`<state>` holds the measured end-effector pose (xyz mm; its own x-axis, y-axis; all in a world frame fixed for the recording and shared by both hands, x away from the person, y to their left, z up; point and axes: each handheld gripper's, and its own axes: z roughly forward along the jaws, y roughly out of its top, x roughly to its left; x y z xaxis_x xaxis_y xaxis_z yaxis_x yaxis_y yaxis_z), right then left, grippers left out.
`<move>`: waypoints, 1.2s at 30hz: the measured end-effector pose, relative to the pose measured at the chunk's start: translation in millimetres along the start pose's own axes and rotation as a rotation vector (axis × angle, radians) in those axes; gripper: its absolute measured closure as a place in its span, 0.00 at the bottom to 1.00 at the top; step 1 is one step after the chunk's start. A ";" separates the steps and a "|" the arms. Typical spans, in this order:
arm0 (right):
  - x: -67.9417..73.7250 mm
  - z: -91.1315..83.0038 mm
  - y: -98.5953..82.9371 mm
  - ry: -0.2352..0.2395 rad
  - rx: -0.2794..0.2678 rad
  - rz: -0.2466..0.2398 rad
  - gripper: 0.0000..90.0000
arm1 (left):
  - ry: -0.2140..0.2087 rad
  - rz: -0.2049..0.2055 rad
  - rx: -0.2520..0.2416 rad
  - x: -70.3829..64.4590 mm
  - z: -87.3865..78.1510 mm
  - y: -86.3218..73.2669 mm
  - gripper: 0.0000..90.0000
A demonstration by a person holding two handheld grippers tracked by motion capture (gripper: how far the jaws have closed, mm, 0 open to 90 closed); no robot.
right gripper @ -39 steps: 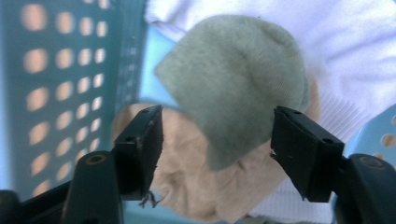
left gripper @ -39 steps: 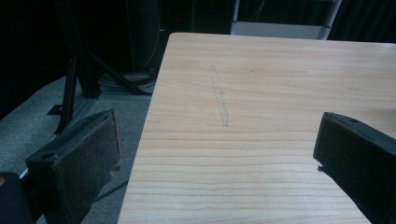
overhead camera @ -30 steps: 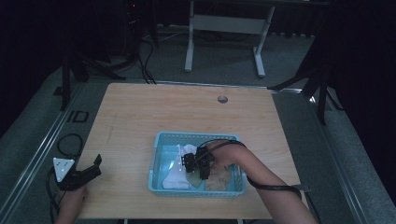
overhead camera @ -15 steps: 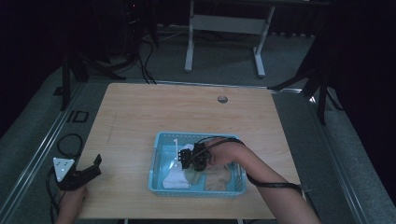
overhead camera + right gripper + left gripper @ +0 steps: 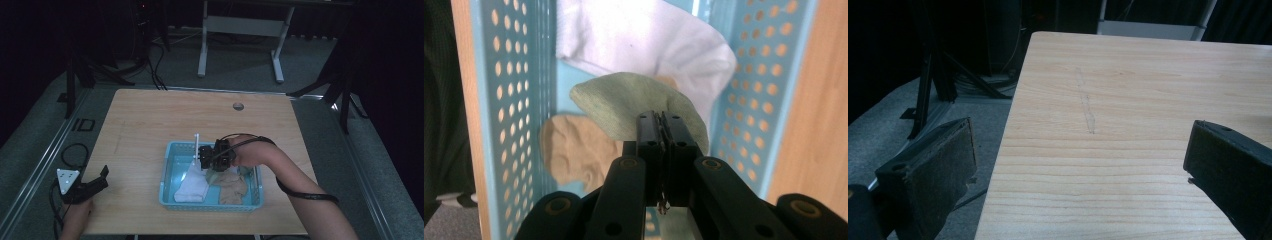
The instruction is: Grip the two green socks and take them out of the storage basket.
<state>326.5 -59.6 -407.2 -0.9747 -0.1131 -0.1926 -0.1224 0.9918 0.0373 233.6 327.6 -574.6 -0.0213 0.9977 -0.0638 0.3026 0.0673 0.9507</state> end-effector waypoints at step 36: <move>17.6 -62.5 -150.8 -0.049 -0.058 0.279 0.98 | 0.014 -0.001 0.013 -0.5 1.0 0.5 0.01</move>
<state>316.1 -214.9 -354.9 -0.9622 0.1677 -0.2146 0.1370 0.9790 0.1508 234.7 327.1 -574.4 -0.0350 0.9975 -0.0606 0.3146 0.0685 0.9467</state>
